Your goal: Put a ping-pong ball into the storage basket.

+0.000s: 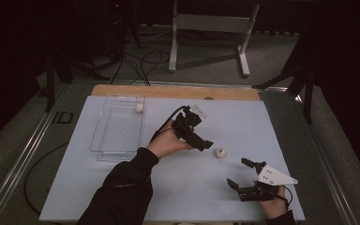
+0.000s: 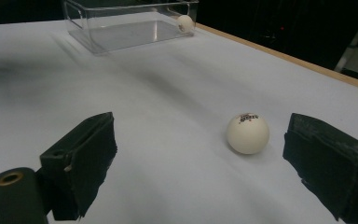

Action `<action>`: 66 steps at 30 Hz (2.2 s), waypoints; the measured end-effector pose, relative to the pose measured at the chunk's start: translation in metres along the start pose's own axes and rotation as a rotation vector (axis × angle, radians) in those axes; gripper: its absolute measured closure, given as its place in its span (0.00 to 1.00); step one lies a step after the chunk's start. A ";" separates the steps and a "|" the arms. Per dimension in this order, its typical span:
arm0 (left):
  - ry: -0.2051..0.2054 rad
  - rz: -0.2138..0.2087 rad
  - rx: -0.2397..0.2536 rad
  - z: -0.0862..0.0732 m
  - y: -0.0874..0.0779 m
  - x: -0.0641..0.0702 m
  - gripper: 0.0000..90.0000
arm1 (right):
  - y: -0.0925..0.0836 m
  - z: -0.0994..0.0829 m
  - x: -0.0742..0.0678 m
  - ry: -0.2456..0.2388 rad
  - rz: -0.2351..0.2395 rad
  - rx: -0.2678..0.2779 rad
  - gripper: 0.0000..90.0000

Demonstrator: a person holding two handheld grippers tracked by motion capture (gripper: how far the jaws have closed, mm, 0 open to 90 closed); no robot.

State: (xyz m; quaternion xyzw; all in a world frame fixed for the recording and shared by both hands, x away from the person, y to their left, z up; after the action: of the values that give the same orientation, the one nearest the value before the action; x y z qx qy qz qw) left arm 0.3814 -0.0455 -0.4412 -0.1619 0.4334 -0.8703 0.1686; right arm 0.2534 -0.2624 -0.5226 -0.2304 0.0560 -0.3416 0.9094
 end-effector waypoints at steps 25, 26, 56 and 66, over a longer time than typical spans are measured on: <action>0.050 -0.061 -0.009 0.002 0.046 0.012 0.01 | -0.001 0.000 0.000 0.006 0.005 0.002 0.10; 0.050 -0.067 -0.009 0.003 0.048 0.012 0.01 | -0.001 0.000 0.000 0.004 0.004 0.002 0.10; 0.079 -0.067 -0.072 -0.005 0.093 0.013 0.16 | -0.001 0.000 0.000 0.006 0.010 0.004 0.10; 0.106 -0.047 -0.103 -0.008 0.107 0.015 0.24 | -0.001 0.000 0.000 0.008 0.012 0.003 0.10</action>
State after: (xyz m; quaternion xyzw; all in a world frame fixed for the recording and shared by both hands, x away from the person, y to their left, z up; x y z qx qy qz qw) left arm 0.3809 -0.1072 -0.5299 -0.1342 0.4823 -0.8578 0.1165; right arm 0.2528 -0.2628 -0.5224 -0.2272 0.0603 -0.3372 0.9116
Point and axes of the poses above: each handheld gripper's, and its own axes: y roughly forward along the jaws, z roughly out of its top, x roughly to its right, the point moved 4 cm from there along y, roughly forward along the jaws, and after that the axes turned 8 degrees about -x, right-handed, at the moved point
